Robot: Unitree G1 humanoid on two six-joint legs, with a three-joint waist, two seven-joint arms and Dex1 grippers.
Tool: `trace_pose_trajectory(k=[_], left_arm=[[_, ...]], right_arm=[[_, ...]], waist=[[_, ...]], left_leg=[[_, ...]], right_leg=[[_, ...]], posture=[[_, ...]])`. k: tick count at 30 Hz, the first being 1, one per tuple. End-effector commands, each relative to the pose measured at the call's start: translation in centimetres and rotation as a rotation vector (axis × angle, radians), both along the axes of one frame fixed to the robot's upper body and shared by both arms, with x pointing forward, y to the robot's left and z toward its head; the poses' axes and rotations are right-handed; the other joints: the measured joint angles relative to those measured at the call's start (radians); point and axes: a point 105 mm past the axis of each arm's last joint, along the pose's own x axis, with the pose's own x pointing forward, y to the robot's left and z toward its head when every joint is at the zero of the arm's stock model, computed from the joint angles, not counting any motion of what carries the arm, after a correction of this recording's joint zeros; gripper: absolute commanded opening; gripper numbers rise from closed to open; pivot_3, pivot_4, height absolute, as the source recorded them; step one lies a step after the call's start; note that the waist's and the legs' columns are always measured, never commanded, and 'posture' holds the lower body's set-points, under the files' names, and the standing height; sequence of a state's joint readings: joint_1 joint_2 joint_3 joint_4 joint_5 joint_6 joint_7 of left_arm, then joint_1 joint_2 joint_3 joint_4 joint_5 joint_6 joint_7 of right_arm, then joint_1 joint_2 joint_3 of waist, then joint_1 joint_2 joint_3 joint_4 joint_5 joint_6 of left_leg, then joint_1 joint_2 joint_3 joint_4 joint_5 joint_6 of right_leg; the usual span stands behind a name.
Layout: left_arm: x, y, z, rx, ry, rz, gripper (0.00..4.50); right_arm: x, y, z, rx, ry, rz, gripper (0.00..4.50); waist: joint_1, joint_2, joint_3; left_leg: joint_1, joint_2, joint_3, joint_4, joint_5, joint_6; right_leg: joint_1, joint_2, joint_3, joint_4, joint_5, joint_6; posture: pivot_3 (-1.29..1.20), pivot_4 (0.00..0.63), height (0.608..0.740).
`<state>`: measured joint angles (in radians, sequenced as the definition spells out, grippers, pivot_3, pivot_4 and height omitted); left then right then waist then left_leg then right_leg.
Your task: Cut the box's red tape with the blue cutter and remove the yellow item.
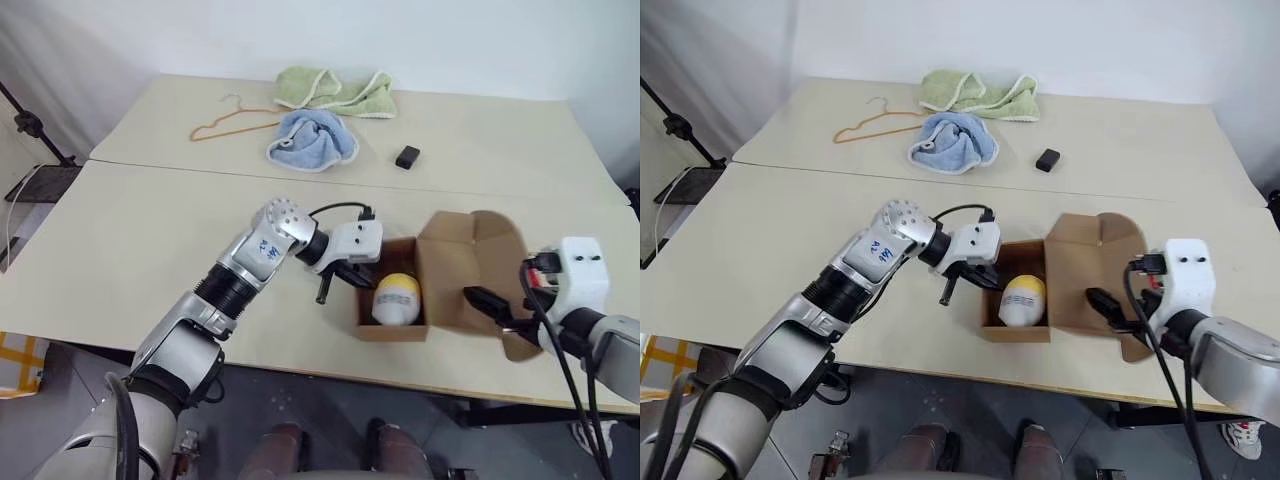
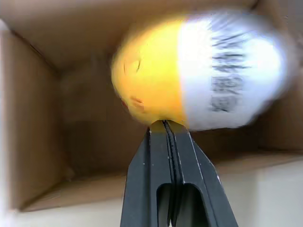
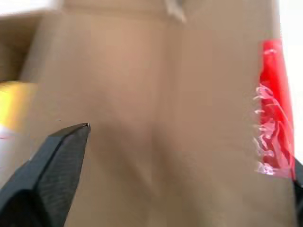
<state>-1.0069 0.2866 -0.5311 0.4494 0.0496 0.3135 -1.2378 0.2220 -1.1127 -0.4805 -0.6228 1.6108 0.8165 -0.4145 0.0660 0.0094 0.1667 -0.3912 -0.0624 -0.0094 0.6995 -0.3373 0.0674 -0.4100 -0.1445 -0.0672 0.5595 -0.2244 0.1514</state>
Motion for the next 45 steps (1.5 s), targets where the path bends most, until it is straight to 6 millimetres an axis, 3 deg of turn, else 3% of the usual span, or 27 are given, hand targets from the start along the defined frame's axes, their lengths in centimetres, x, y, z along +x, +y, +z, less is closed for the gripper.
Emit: trace_pose_trajectory(k=[1,7,24,33,36,40,45], left_arm=[[0.3,0.3,-0.5,0.036,-0.009,0.003,0.0],[0.7,0.2,-0.2,0.035,-0.029,0.001,0.0],[0.8,-2.5,5.6,-0.036,-0.131,-0.114,0.0],[0.4,-3.9,7.3,-0.135,-0.134,-0.124,0.0],[0.4,-4.3,8.2,-0.165,-0.135,-0.099,0.59],[0.4,-4.6,9.2,-0.193,-0.13,-0.068,1.93],[-0.7,-4.1,8.5,-0.132,-0.128,-0.117,3.28]], right_arm=[[0.0,-2.6,1.3,-0.052,-0.087,-0.044,4.44],[-0.4,-4.5,2.2,-0.1,-0.14,-0.038,4.44],[0.1,-3.8,2.6,-0.2,-0.125,0.023,4.44],[-1.5,-4.7,2.5,-0.219,-0.119,-0.018,4.44],[-2.4,-5.7,2.4,-0.228,-0.108,-0.05,4.5],[-3.4,-6.4,2.4,-0.233,-0.098,-0.066,4.5],[-5.1,-6.6,2.5,-0.218,-0.103,-0.043,4.5]], waist=[[0.001,0.0,0.0],[0.003,0.0,0.0],[0.01,0.0,0.0],[0.012,0.0,0.0],[0.013,0.0,0.0],[0.011,0.0,0.0],[0.011,0.0,0.0]], left_leg=[[0.0,0.0,0.001,0.0,0.0,0.001],[0.0,0.0,0.004,0.0,-0.002,0.003],[-0.005,-0.002,0.004,-0.001,-0.003,0.002],[-0.005,-0.002,0.004,0.0,-0.004,0.002],[-0.005,-0.003,0.004,0.0,-0.004,0.003],[-0.005,-0.003,0.005,0.0,-0.004,0.004],[-0.005,-0.003,0.005,0.0,-0.004,0.004]], right_leg=[[-0.001,0.0,0.001,0.0,0.0,0.0],[-0.002,0.0,0.004,-0.001,0.0,0.0],[-0.007,-0.001,0.003,-0.001,0.001,0.002],[-0.007,-0.001,0.003,-0.001,0.001,0.002],[-0.007,-0.001,0.003,-0.001,0.001,0.002],[-0.007,-0.001,0.003,-0.001,0.001,0.002],[-0.007,-0.001,0.004,-0.001,0.001,0.002]], posture=[[0.0,0.15,0.74],[0.0,0.15,0.74],[0.0,0.15,0.74],[0.0,0.15,0.74],[0.0,0.15,0.74],[0.0,0.15,0.74],[0.0,0.15,0.74]])
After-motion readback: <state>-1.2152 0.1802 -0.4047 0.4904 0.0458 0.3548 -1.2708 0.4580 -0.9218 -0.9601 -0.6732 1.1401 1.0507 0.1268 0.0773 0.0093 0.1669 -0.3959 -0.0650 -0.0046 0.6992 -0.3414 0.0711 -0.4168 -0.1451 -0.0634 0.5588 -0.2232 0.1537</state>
